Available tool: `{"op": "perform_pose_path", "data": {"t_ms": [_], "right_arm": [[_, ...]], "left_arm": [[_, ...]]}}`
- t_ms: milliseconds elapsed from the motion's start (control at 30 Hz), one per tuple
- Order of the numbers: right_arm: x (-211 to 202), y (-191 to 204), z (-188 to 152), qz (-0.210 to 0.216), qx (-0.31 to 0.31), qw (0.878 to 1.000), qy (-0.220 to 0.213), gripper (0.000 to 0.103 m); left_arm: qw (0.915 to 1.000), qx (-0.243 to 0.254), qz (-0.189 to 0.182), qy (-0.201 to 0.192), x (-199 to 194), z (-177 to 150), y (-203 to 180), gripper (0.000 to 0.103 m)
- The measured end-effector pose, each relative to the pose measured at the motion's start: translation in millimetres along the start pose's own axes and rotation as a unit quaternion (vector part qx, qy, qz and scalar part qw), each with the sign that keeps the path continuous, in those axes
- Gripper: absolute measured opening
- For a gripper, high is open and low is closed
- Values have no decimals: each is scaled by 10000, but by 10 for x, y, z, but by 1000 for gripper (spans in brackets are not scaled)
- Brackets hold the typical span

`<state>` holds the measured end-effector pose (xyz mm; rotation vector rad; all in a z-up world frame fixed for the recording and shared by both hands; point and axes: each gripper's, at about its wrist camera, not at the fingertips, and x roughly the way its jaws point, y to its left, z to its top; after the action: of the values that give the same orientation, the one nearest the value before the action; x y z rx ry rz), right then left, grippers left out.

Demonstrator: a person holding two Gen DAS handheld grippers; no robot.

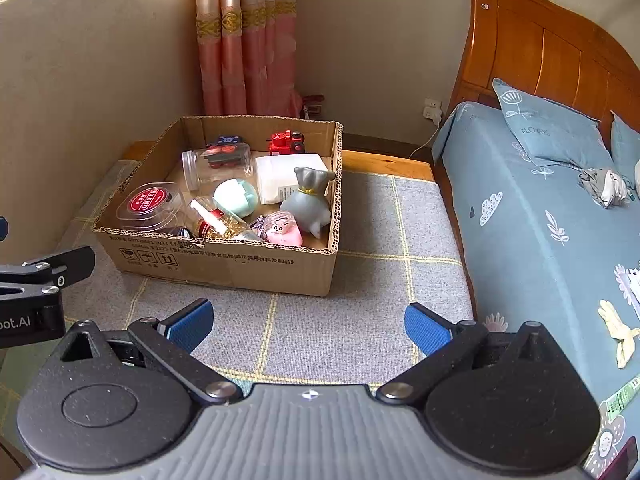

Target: Organize rigid objects

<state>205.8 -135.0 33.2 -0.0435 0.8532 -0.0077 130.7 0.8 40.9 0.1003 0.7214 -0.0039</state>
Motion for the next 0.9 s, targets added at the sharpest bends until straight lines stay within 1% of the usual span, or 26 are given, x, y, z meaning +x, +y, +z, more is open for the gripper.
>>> {"op": "perform_pose_path", "data": {"t_ms": [67,400,900], "right_arm": [[-2,15,-5,-35,-4,10000,4,103],[-29,-23,-1,-41,90,9999,-41,103],[-78,-62,0,-61,175,9998,-115,103]], "left_arm": [[10000,50,16,6,-9,-16,-20,102],[10000,-26,49,0,-45,-33,0,102],[10000,3,60,-24,-73,-31,-23,102]]}}
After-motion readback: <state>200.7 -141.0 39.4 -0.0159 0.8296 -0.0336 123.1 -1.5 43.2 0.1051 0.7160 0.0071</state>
